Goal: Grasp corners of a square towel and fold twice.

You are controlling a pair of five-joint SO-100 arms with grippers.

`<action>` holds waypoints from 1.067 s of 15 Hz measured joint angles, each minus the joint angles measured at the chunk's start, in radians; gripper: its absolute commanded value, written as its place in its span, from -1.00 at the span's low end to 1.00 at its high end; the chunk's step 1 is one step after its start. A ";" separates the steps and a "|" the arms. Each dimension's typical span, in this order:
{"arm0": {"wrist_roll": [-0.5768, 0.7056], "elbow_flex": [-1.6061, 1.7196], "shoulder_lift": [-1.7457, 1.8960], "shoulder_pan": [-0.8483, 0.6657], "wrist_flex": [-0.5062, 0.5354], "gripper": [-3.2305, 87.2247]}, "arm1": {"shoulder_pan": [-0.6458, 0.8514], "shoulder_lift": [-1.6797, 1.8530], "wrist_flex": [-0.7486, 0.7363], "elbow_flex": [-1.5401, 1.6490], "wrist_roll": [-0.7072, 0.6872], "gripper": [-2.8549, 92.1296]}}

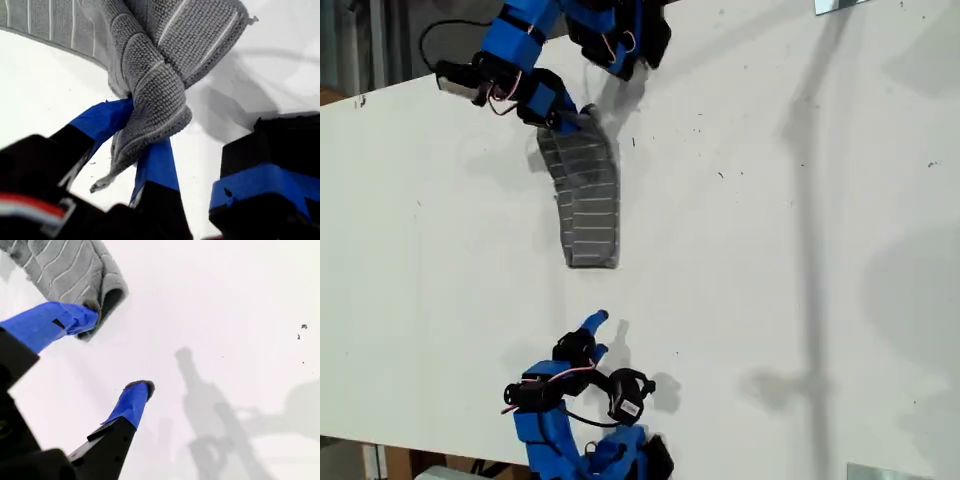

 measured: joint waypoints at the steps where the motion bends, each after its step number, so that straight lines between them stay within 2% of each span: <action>1: 0.009 -0.003 0.000 0.011 -0.002 -0.32 | 0.014 0.089 0.051 0.000 0.060 -0.94; 4: 0.009 -0.006 0.000 0.051 -0.018 -0.32 | 0.008 0.178 0.103 -0.049 0.123 -0.94; 6: 0.008 -0.006 0.000 0.083 -0.026 -0.32 | -0.046 -0.003 0.044 -0.201 0.008 -0.94; 8: -0.005 -0.003 0.000 0.101 -0.044 -0.32 | -0.112 -0.304 -0.018 -0.405 -0.201 -0.94; 10: -0.021 0.002 0.000 0.107 -0.061 -0.31 | -0.146 -0.600 -0.064 -0.637 -0.334 -0.94; 13: -0.051 0.029 0.015 0.118 -0.063 -0.31 | -0.141 -0.907 -0.089 -0.925 -0.456 -0.94; 14: -0.060 0.041 0.018 0.121 -0.067 -0.31 | -0.141 -0.979 -0.101 -0.988 -0.479 -0.69; 15: -0.067 0.051 0.018 0.124 -0.080 -0.31 | -0.149 -1.034 -0.121 -1.026 -0.499 -0.22; 16: -0.075 0.067 0.018 0.129 -0.092 -0.31 | -0.163 -1.054 -0.146 -1.045 -0.523 -0.15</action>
